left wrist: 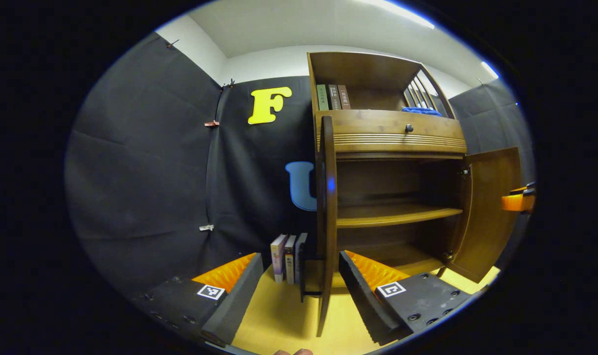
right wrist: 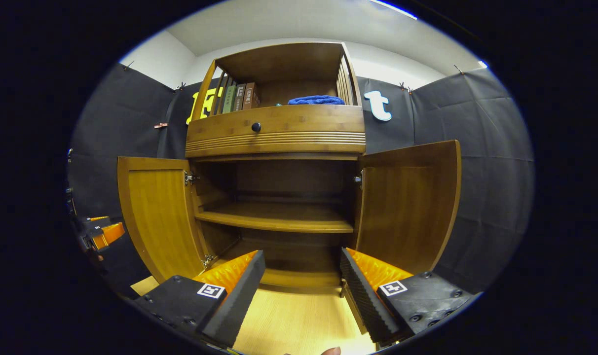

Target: Open the right door of the double-door shoe cabinet with the right hand, and open the left door with the left hand.

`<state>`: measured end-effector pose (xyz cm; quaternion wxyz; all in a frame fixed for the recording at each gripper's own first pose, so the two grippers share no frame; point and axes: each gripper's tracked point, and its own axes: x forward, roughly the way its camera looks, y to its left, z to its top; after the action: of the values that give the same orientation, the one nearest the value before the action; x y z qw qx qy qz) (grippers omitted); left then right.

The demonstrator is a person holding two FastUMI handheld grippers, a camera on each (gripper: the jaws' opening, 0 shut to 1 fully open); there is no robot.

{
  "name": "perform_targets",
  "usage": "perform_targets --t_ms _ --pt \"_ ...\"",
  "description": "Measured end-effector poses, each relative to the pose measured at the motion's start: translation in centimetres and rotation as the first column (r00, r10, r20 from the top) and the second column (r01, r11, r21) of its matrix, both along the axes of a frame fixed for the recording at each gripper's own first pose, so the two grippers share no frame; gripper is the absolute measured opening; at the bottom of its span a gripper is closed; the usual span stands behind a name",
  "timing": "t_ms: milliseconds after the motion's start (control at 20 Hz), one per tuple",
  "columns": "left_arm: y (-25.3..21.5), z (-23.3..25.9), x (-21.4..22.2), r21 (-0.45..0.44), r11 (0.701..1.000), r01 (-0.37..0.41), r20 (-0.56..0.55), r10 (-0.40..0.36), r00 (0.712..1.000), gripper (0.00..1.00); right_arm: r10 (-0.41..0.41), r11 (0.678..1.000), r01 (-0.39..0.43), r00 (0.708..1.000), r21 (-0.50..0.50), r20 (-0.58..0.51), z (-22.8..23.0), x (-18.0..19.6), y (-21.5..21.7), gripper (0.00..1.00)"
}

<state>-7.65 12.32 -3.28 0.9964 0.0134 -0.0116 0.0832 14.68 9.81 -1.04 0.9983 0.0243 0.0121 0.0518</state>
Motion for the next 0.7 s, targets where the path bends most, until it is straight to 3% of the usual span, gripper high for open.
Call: perform_targets --t_ms 350,450,600,700 --pt "-4.4 1.7 0.8 0.035 0.998 0.060 0.001 -0.060 0.998 0.97 -0.001 1.000 0.001 1.000 0.014 0.029 0.8 -0.8 1.7 0.94" --pt "-5.8 2.2 1.0 0.030 0.996 0.083 0.007 -0.083 0.997 0.99 -0.015 1.000 0.014 0.999 0.017 0.029 0.9 -1.0 1.9 1.00" --pt "-6.8 2.5 1.3 0.036 0.994 0.104 0.013 -0.105 0.994 0.97 -0.051 0.999 0.051 0.998 -0.005 0.045 1.1 -1.2 1.5 0.94" --pt "-7.0 2.9 1.3 0.046 0.993 0.111 0.016 -0.112 0.994 0.99 -0.072 0.997 0.073 0.996 -0.017 0.054 1.2 -1.3 1.2 0.97"
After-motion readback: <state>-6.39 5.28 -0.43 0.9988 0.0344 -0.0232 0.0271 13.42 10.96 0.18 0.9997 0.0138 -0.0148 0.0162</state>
